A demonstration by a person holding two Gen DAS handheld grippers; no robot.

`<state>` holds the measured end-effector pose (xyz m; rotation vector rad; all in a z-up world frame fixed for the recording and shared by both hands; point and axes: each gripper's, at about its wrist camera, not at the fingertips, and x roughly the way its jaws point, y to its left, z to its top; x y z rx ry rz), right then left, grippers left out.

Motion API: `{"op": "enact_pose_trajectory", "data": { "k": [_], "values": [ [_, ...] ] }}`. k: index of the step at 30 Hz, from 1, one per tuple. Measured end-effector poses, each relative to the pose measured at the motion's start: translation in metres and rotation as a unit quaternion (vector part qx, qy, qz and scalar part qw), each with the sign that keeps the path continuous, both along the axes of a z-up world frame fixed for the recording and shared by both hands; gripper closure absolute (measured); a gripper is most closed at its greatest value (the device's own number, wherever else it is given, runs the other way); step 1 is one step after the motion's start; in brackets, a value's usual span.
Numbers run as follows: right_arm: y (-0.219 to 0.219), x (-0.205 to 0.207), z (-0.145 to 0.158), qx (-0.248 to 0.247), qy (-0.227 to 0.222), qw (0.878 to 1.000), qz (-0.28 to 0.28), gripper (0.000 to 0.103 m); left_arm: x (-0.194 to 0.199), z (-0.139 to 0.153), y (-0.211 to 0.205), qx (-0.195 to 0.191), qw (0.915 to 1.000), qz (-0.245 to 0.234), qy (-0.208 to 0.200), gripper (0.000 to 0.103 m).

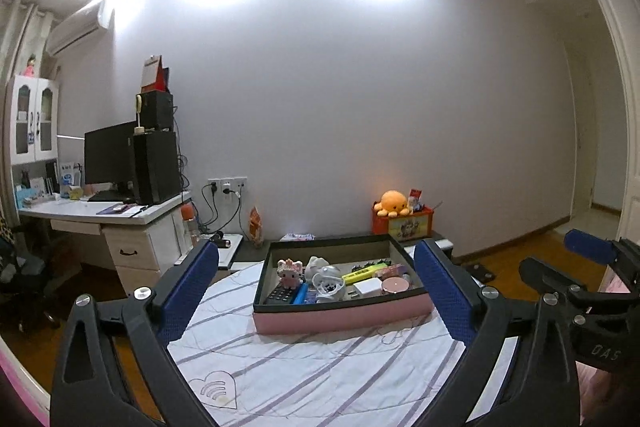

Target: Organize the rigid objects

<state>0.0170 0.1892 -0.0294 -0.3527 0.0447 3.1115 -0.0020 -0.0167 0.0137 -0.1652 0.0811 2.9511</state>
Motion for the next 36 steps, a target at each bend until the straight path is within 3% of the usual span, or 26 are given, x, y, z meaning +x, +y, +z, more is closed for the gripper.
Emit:
{"op": "enact_pose_trajectory", "data": {
  "k": [5,9,22,36],
  "values": [
    [0.000,0.008,-0.005,-0.016,0.006,0.999,0.030,0.019,0.005,-0.007,-0.005,0.012,0.9999,-0.007,0.003,0.003],
    [-0.002,0.012,-0.009,-0.015,0.010,1.000,0.022,0.019,0.008,-0.012,-0.008,0.022,0.9997,-0.005,0.010,0.003],
    [-0.012,0.015,-0.011,-0.006,0.025,1.000,0.014,0.019,0.011,-0.019,-0.005,0.011,0.9995,0.006,0.029,0.001],
    [0.001,0.012,-0.012,-0.046,0.023,0.999,0.020,0.018,0.002,-0.024,-0.004,0.005,0.9997,0.020,0.015,0.000]
  ]
}}
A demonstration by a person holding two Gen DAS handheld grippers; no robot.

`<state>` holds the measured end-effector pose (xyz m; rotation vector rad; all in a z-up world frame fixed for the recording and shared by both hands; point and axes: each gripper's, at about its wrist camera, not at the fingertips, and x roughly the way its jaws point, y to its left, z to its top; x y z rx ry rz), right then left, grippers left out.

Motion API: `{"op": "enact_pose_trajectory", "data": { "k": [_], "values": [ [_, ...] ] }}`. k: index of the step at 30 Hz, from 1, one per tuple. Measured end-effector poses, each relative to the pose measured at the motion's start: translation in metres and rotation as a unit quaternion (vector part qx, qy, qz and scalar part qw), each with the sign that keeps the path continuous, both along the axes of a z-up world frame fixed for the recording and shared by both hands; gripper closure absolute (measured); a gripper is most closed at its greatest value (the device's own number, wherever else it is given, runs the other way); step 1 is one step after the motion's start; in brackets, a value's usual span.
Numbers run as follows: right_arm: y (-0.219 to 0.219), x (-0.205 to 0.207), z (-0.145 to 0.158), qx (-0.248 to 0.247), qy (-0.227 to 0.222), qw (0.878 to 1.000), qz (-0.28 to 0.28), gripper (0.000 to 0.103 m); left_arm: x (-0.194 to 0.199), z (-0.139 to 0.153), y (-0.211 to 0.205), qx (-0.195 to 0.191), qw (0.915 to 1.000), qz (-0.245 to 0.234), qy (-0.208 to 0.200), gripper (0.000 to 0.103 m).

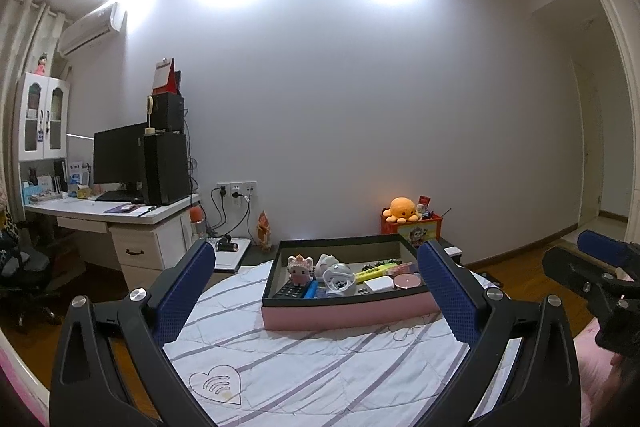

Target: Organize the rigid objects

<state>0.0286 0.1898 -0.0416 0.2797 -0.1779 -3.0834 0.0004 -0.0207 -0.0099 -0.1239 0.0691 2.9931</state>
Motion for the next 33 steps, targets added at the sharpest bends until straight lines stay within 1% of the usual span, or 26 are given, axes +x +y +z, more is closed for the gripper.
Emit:
{"op": "enact_pose_trajectory", "data": {
  "k": [8,13,17,26,29,33],
  "values": [
    [0.005,-0.005,-0.004,-0.023,-0.014,1.000,0.009,0.018,-0.002,0.000,-0.002,0.004,1.0000,-0.002,-0.005,0.000],
    [0.005,-0.005,-0.005,-0.012,-0.010,1.000,0.006,0.018,-0.004,-0.001,-0.002,0.006,0.9999,-0.004,-0.009,0.000],
    [0.005,-0.006,-0.006,-0.017,-0.014,0.999,0.023,0.018,-0.006,-0.001,-0.004,0.016,0.9996,-0.018,-0.013,0.000],
    [0.003,-0.010,-0.010,-0.013,-0.025,0.999,0.016,0.018,-0.011,-0.003,-0.003,0.020,0.9994,-0.021,-0.020,0.000],
    [0.000,-0.011,-0.008,-0.005,-0.027,1.000,0.011,0.018,-0.012,-0.002,-0.003,0.017,0.9994,-0.019,-0.021,0.000],
    [-0.002,-0.010,-0.007,0.007,-0.025,1.000,0.007,0.018,-0.011,-0.002,-0.006,0.028,0.9989,-0.029,-0.022,0.000]
  ]
}}
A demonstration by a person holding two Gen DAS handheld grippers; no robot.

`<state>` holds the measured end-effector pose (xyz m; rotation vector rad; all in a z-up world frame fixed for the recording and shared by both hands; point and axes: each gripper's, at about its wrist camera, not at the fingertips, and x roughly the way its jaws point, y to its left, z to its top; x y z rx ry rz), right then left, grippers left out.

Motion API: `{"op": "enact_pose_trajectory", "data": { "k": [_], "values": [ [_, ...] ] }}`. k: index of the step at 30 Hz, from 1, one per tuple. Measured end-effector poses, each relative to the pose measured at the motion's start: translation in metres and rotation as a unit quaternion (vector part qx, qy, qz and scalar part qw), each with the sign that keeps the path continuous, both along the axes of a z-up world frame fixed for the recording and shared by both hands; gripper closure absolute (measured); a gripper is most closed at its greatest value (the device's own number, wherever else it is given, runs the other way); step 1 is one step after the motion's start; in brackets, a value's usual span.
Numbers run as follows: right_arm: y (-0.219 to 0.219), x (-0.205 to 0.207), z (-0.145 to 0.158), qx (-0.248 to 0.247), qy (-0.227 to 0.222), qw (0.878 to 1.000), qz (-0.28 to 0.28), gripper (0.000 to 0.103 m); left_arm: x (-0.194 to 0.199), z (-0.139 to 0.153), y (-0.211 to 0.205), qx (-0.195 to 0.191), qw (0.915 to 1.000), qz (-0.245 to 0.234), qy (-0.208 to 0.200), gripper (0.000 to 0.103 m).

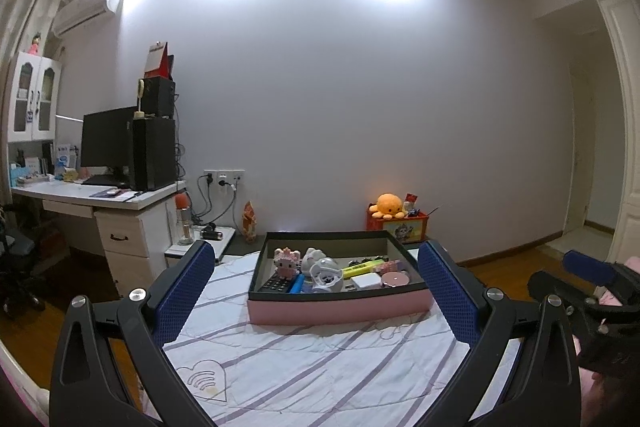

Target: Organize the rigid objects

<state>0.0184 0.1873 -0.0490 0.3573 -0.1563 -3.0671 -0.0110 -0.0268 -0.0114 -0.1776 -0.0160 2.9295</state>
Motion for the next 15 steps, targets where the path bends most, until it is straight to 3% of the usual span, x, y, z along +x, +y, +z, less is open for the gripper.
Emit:
{"op": "enact_pose_trajectory", "data": {
  "k": [15],
  "values": [
    [-0.0047,-0.0079,-0.0008,0.010,-0.013,1.000,0.005,0.018,-0.0025,0.0000,-0.0021,-0.010,0.9999,0.014,-0.003,0.000]
  ]
}}
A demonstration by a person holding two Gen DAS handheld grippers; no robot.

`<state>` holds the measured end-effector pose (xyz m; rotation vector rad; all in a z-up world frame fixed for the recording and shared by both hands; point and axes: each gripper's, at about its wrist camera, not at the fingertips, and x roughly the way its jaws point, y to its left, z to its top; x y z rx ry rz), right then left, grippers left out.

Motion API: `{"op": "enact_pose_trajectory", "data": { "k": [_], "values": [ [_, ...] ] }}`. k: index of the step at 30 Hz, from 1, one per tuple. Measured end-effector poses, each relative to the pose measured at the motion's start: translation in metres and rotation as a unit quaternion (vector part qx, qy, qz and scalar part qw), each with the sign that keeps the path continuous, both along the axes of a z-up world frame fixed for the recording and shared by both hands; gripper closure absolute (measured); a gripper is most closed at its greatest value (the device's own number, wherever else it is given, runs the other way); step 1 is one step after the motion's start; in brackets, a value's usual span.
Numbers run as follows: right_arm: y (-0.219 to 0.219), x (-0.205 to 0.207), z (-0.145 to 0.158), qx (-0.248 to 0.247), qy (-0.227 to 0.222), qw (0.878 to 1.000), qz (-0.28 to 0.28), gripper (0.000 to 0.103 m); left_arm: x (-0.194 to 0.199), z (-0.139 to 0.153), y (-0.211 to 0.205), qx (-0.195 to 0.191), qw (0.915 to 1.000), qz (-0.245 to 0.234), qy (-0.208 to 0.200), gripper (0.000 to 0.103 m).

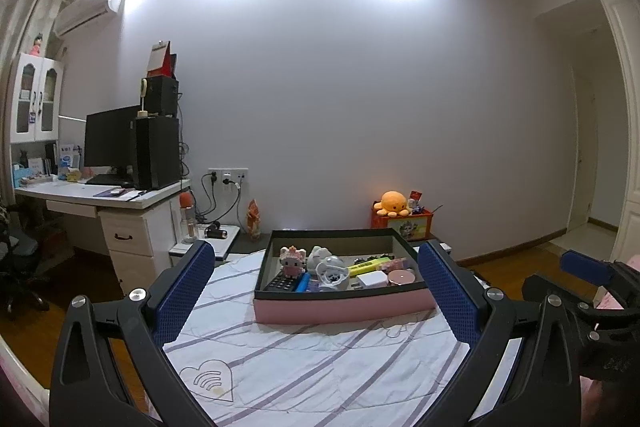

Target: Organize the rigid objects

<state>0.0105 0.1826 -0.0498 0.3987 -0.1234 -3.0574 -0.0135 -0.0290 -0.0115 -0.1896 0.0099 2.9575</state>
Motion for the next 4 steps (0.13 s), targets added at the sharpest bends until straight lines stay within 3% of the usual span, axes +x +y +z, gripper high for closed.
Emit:
{"op": "enact_pose_trajectory", "data": {
  "k": [4],
  "values": [
    [-0.0033,-0.0026,-0.0017,0.005,-0.006,1.000,0.004,0.018,-0.0004,-0.0002,0.0011,-0.005,1.0000,-0.002,-0.003,0.000]
  ]
}}
